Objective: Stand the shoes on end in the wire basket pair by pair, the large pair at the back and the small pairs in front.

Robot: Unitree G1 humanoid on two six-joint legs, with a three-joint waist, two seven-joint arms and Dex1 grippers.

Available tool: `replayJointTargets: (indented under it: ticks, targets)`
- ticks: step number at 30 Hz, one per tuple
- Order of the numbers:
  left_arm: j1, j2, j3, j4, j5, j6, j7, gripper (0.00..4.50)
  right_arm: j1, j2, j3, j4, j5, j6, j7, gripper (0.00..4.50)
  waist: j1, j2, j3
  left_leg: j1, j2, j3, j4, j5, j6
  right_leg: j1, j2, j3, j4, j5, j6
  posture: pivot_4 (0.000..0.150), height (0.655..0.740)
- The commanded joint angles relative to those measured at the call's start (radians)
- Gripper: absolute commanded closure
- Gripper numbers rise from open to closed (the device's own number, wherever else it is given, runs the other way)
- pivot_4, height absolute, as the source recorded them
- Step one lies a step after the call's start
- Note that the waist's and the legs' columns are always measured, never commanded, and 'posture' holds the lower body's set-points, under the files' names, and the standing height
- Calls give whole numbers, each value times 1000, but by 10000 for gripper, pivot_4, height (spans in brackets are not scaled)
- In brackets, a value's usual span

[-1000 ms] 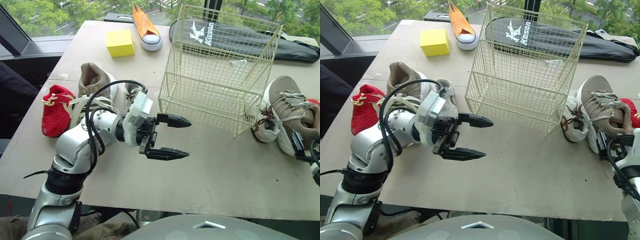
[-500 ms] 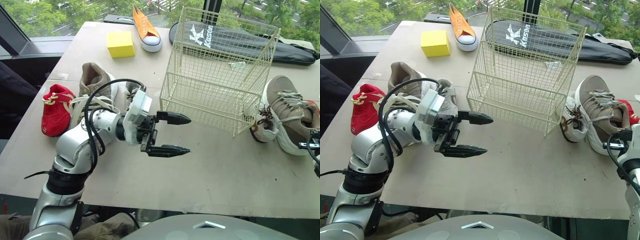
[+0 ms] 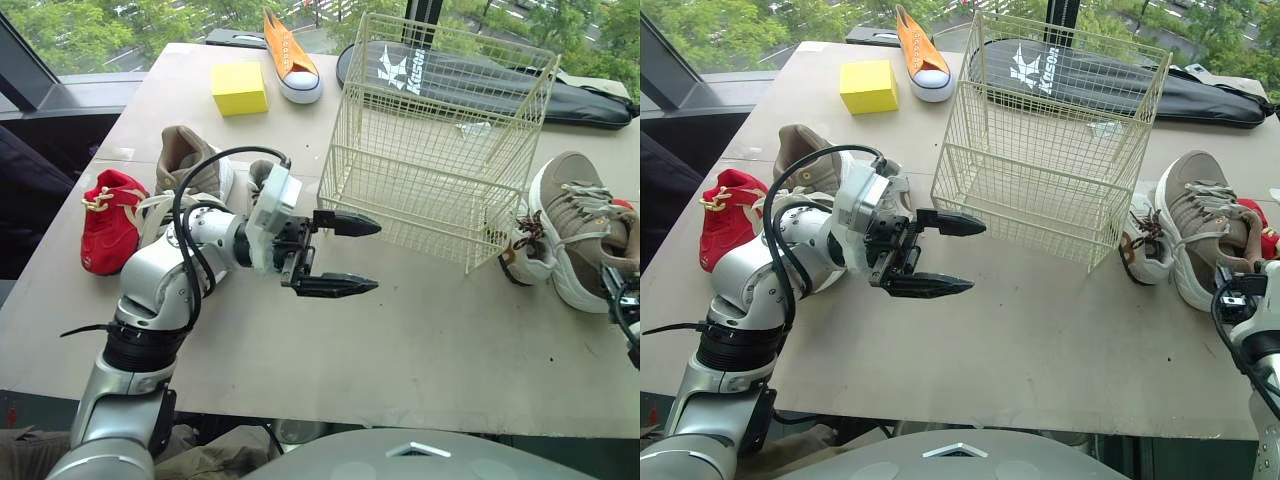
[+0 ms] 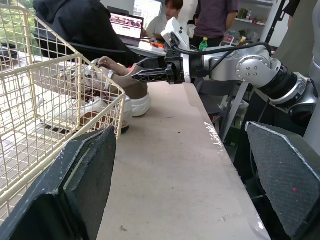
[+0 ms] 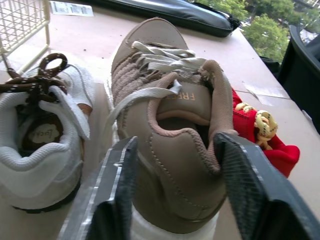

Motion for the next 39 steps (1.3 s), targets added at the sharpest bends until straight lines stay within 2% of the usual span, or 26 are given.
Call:
replayJointTargets:
  ticks: [1,2,3,11,21,23,26,30,31,32,35,39]
  targets:
    - [-12,-2,11,-14,-7,-10,-14,0,2,8,-70,-64,21,28,-30,5794,1,2,1,0,0,0,0,0,0,0,0,0,0,0,0,1500,7400]
    - [-11,-2,11,-16,-8,-8,-15,0,5,5,-71,-68,15,31,-32,854,1,2,1,0,0,0,0,0,0,0,0,0,0,0,0,1500,7400]
    - [-11,-3,12,-18,-9,-7,-15,0,6,2,-71,-71,10,34,-33,332,1,3,1,0,0,0,0,0,0,0,0,0,0,0,0,1500,7400]
    - [-6,3,20,-36,-21,7,-7,0,-10,-14,-98,-64,-11,14,-39,332,0,5,2,0,0,0,0,0,0,0,1,0,0,0,0,1500,7400]
    - [-2,-4,27,-47,-16,11,13,0,-155,-60,-27,183,6,122,-39,332,-2,5,2,1,-1,2,0,0,0,0,1,3,0,0,0,1500,7400]
    - [1,-4,30,-56,-18,13,24,0,-154,-56,-12,204,0,113,-28,5694,0,5,2,0,-1,1,0,0,0,0,4,3,1,0,0,1500,7400]
    - [6,-2,33,-66,-20,15,35,0,-146,-47,1,222,-5,86,-16,18548,0,4,1,0,-1,0,0,0,1,0,4,5,0,0,0,1500,7400]
    - [12,-3,32,-71,-18,15,43,0,-119,-51,14,238,-25,46,-5,32648,-1,2,-1,0,-1,1,0,0,1,0,4,7,0,0,0,1500,7400]
    - [14,-3,31,-69,-17,12,43,0,-109,-55,19,239,-34,31,-2,34217,-1,1,-1,0,-1,1,0,0,1,0,4,7,0,0,0,1500,7400]
    - [14,-5,28,-63,-13,8,40,0,-102,-48,13,234,-35,3,1,38885,-1,1,-1,1,-1,1,0,0,1,0,4,7,0,0,0,1500,7400]
    - [2,-17,26,-41,1,-9,44,0,-79,-53,2,204,-62,-100,17,44006,1,1,-1,0,-1,1,0,0,1,0,5,7,0,0,0,1500,7400]
    - [-36,-49,38,-17,-3,-11,75,0,-87,-76,-44,109,-80,-196,19,44428,2,6,2,0,-2,1,0,0,1,0,7,10,0,0,0,1500,7400]
